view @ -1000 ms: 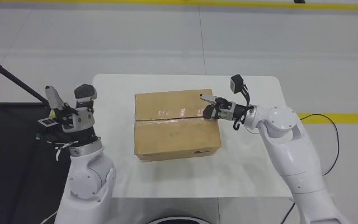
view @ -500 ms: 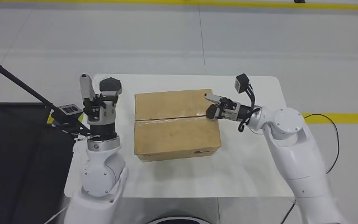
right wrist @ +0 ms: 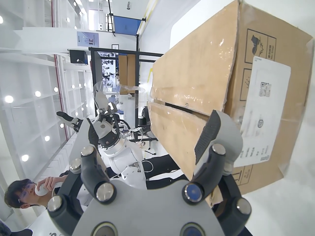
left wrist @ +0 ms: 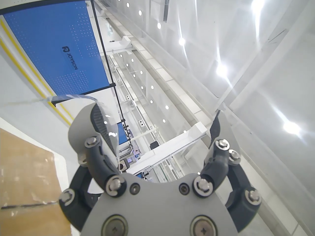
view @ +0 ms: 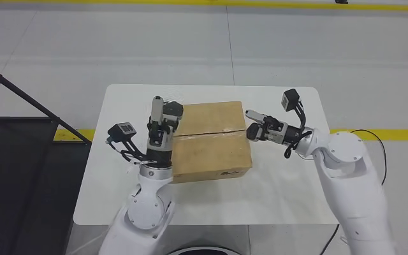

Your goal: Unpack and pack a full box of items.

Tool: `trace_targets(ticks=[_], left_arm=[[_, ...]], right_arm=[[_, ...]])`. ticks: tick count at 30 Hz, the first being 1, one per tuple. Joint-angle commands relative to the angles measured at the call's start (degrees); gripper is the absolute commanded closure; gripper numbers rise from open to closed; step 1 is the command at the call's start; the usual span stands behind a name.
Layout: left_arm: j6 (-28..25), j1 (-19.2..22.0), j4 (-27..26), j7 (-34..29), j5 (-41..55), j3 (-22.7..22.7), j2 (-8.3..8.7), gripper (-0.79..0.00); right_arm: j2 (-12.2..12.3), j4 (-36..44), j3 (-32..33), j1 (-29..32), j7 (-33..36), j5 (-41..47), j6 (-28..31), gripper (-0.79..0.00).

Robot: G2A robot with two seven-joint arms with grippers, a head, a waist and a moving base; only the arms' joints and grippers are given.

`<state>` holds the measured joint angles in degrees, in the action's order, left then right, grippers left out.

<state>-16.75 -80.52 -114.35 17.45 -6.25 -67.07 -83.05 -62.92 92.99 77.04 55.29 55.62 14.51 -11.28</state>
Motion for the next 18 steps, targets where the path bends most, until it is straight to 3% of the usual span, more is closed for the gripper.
trace_targets(ticks=[1,18], left_arm=[[-0.16,0.49,0.56,0.46,-0.05,1.20,-0.24,-0.785],[-1.04,4.03,5.96,1.43,-0.47,6.01,-1.82,-0.785]], right_arm=[[0.21,0.71,0.65,0.68,0.15,-0.14,-0.42,-0.785],[1.35,2.55,3.04,3.52,0.03,-0.12,-1.25,-0.785]])
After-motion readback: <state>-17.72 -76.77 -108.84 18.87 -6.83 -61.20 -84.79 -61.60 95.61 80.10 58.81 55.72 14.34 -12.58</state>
